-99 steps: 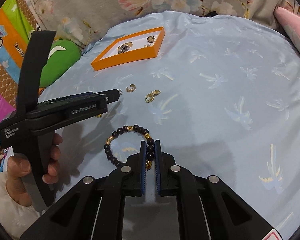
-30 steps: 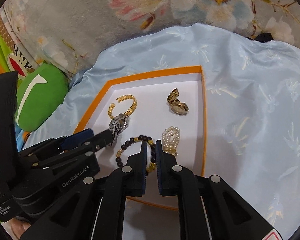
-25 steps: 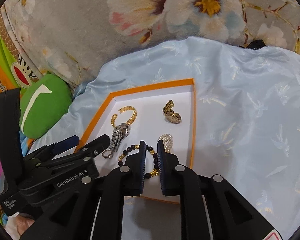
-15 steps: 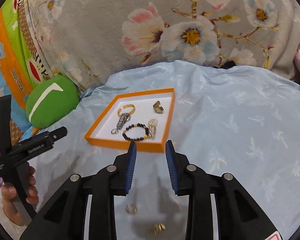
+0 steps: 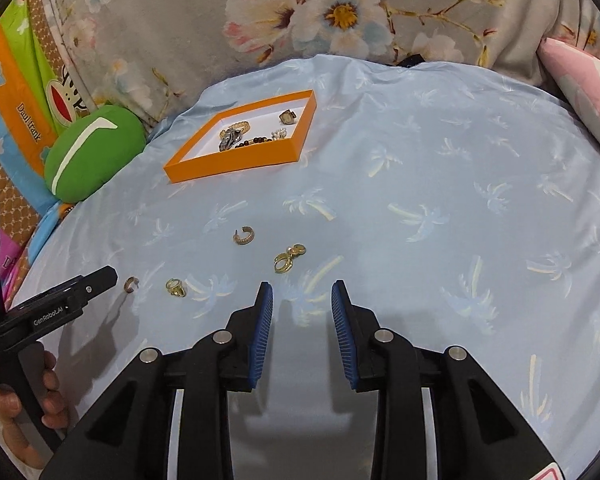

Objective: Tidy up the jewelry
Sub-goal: 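Lower ring and bead bracelet into the orange box and open both tools, then move the right tool to the gold hoop earring and grasp it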

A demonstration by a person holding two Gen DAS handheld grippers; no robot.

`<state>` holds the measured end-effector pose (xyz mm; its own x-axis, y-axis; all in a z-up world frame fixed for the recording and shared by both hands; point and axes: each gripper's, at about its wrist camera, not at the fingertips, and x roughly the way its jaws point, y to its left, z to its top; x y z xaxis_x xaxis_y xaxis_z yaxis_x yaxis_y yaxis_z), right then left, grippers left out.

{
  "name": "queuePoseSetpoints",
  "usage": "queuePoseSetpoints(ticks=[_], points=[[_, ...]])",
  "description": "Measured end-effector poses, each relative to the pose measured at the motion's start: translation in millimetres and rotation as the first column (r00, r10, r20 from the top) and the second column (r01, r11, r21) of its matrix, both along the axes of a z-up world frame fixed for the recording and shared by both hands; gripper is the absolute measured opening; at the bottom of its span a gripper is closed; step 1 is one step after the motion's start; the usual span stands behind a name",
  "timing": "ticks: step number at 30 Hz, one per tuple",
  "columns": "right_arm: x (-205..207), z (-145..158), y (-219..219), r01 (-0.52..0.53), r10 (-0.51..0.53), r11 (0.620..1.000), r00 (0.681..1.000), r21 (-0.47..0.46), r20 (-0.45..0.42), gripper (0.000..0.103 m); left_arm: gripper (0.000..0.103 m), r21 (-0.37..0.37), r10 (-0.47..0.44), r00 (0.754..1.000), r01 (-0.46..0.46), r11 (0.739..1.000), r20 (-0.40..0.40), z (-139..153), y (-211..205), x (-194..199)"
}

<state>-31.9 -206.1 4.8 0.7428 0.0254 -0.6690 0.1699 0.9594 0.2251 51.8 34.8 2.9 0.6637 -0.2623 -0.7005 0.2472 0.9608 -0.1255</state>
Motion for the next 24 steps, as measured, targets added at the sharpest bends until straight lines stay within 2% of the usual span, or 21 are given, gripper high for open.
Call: queuePoseSetpoints(ticks=[5, 11, 16, 24], points=[[6.3, -4.3, 4.4, -0.005, 0.006, 0.999, 1.000, 0.033, -0.018, 0.030, 0.078, 0.039, -0.011, 1.000, 0.011, 0.999, 0.013, -1.7, -8.2, -5.4], [17.1, -6.2, 16.0, -0.029, 0.030, 0.999, 0.999, 0.039, -0.029, 0.030, 0.078, 0.002, -0.012, 1.000, 0.012, 1.000, -0.012, -3.9, -2.5, -0.7], [27.7, -4.9, 23.6, -0.057, 0.058, 0.997, 0.998, 0.048, -0.017, 0.030, 0.078, 0.010, -0.031, 0.999, 0.031, 0.999, -0.018, -5.0, -5.8, -1.3], [70.2, -3.6, 32.8, -0.076, 0.077, 0.997, 0.997, 0.024, -0.028, 0.030, 0.078, 0.003, -0.044, 0.999, 0.044, 0.999, -0.019, -5.0, -5.6, -0.9]])
